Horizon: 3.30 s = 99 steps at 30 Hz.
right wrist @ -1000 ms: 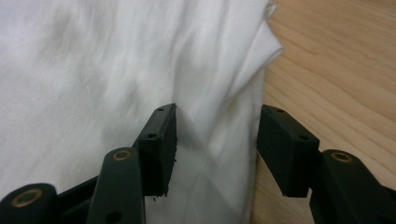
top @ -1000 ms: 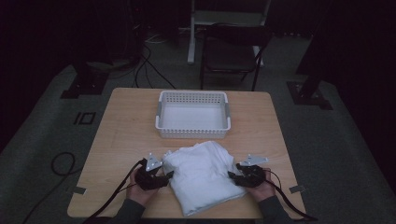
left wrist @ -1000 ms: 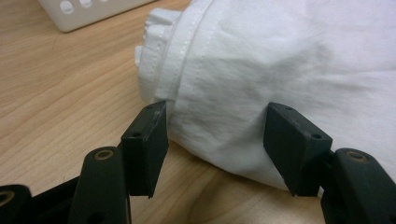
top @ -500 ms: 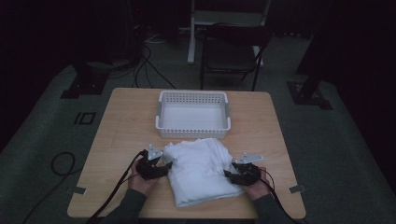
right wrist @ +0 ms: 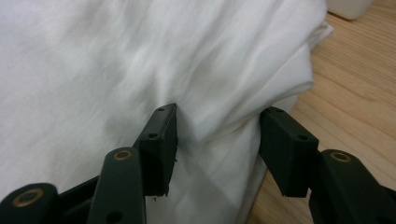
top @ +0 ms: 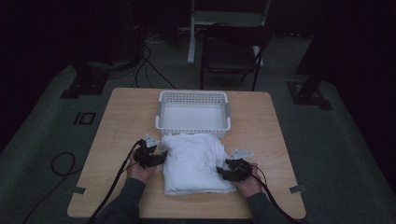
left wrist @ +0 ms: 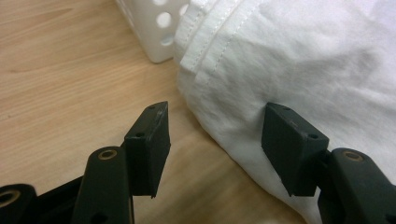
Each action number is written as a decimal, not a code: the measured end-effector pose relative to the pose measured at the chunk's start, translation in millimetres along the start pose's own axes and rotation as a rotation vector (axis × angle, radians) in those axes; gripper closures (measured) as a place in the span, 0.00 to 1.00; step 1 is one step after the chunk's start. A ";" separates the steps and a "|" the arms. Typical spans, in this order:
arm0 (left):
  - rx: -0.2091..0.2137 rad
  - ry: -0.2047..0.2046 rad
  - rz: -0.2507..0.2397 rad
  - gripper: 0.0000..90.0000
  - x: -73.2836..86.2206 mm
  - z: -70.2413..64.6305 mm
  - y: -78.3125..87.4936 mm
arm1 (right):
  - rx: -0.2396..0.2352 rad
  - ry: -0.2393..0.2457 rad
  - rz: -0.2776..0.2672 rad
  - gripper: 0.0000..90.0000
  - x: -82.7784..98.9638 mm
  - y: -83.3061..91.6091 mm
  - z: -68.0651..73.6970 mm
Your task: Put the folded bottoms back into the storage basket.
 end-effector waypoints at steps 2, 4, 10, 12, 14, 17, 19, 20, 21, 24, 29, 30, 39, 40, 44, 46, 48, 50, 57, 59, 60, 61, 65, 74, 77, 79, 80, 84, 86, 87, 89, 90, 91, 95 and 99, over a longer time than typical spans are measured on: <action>-0.002 0.007 0.002 0.46 -0.6 2.0 -0.8 | 0.000 0.000 0.000 0.52 -1.3 -1.3 1.1; -0.008 0.012 0.003 0.46 -1.0 2.9 0.8 | 0.011 0.001 0.002 0.49 -2.2 -0.4 0.8; 0.002 0.043 -0.039 0.45 -4.8 5.0 18.9 | 0.039 -0.043 -0.066 0.38 -10.3 12.9 -6.4; 0.017 0.052 -0.060 0.44 -6.2 4.4 26.0 | 0.052 -0.052 -0.082 0.33 -15.8 15.3 -9.2; 0.033 0.058 -0.076 0.43 -7.0 2.6 32.3 | 0.053 -0.058 -0.096 0.30 -21.8 16.1 -10.7; 0.045 0.067 -0.090 0.39 -7.3 -2.0 38.4 | 0.047 -0.067 -0.103 0.25 -29.5 14.5 -11.6; 0.072 0.073 -0.092 0.35 -7.1 -5.9 41.0 | 0.042 -0.076 -0.108 0.24 -33.5 12.5 -11.9; 0.083 0.072 -0.093 0.33 -6.8 -9.0 42.1 | 0.041 -0.081 -0.109 0.23 -35.2 11.7 -11.6; 0.089 0.068 -0.096 0.32 -6.4 -11.6 42.7 | 0.038 -0.081 -0.111 0.23 -37.1 10.5 -11.4; 0.102 0.071 -0.096 0.28 -5.2 -18.4 42.7 | 0.031 -0.087 -0.117 0.22 -40.6 7.2 -10.8; 0.141 0.078 -0.081 0.20 -2.6 -29.9 40.3 | 0.013 -0.112 -0.110 0.18 -42.5 -1.4 -10.5; 0.145 0.070 -0.077 0.19 -1.8 -32.0 39.4 | 0.012 -0.115 -0.108 0.18 -42.6 -2.6 -10.3; 0.135 0.038 -0.021 0.15 4.7 -40.2 22.6 | 0.027 -0.130 -0.060 0.12 -41.7 -18.4 -13.1; 0.137 0.038 -0.014 0.12 5.4 -39.6 20.9 | 0.032 -0.128 -0.046 0.12 -40.8 -23.1 -13.9; 0.130 0.036 -0.002 0.10 9.8 -39.0 15.7 | 0.041 -0.130 -0.027 0.11 -39.0 -29.9 -14.1; 0.129 0.035 0.005 0.10 12.0 -38.4 13.4 | 0.050 -0.125 -0.019 0.11 -38.3 -32.0 -13.3; 0.117 0.044 0.017 0.06 13.4 -37.6 10.2 | 0.061 -0.117 -0.011 0.11 -37.6 -33.3 -12.7; 0.126 0.056 0.031 0.04 14.5 -36.0 7.2 | 0.078 -0.115 -0.004 0.10 -36.9 -34.0 -12.1; 0.140 0.089 0.047 0.00 17.3 -33.5 1.7 | 0.084 -0.138 0.009 0.10 -35.6 -36.0 -12.0; 0.152 0.100 0.045 0.00 18.8 -32.0 0.5 | 0.083 -0.154 0.012 0.10 -35.4 -35.9 -12.0; 0.161 0.112 0.045 0.00 19.6 -31.4 -0.2 | 0.086 -0.148 0.012 0.10 -35.5 -35.9 -11.6; 0.168 0.117 0.043 0.00 20.4 -30.6 -0.7 | 0.086 -0.153 0.014 0.10 -35.4 -35.8 -11.6; 0.171 0.114 0.042 0.00 20.5 -30.6 -0.8 | 0.081 -0.167 0.018 0.10 -35.2 -35.8 -12.3; 0.283 0.108 0.036 0.24 18.9 -30.5 3.0 | 0.041 -0.144 0.007 0.23 -35.4 -35.0 -4.9; 0.336 0.128 0.039 0.36 18.6 -30.3 2.7 | 0.026 -0.134 0.003 0.30 -35.5 -34.8 -1.8; 0.357 0.136 0.042 0.42 18.5 -30.0 2.2 | 0.013 -0.132 0.003 0.35 -35.8 -34.3 -1.1; 0.369 0.140 0.042 0.44 18.6 -29.7 1.7 | 0.006 -0.128 0.002 0.37 -35.9 -34.3 -0.9; 0.399 0.147 0.038 0.52 18.9 -29.8 -0.1 | -0.024 -0.125 -0.006 0.48 -36.4 -34.8 1.4; 0.413 0.151 0.037 0.56 19.1 -29.8 -0.8 | -0.044 -0.126 -0.003 0.56 -36.9 -34.6 1.5; 0.420 0.151 0.037 0.59 19.1 -29.6 -1.2 | -0.056 -0.132 -0.005 0.60 -37.0 -34.7 1.6; 0.425 0.146 0.026 0.65 19.0 -29.8 -0.6 | -0.083 -0.139 -0.006 0.68 -37.0 -35.2 1.2; 0.419 0.138 0.017 0.69 19.0 -31.1 0.3 | -0.094 -0.145 -0.007 0.70 -37.1 -35.4 0.5; 0.410 0.127 0.012 0.72 18.9 -31.7 1.3 | -0.110 -0.148 -0.007 0.73 -37.1 -35.7 -0.7; 0.385 0.102 0.000 0.78 18.2 -34.3 3.7 | -0.116 -0.137 -0.008 0.80 -37.3 -35.1 -0.6; 0.375 0.089 -0.007 0.79 17.7 -34.9 5.5 | -0.105 -0.123 -0.013 0.82 -37.4 -34.2 0.9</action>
Point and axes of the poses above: each handheld gripper's, and its own axes: y roughly backward along the jaws, x roughly out of its underside, z roughly to its left, the point moved 1 cm from there along -y, roughly forward along the jaws, and after that the axes turned 4 degrees about -x, right-handed, at the moved point
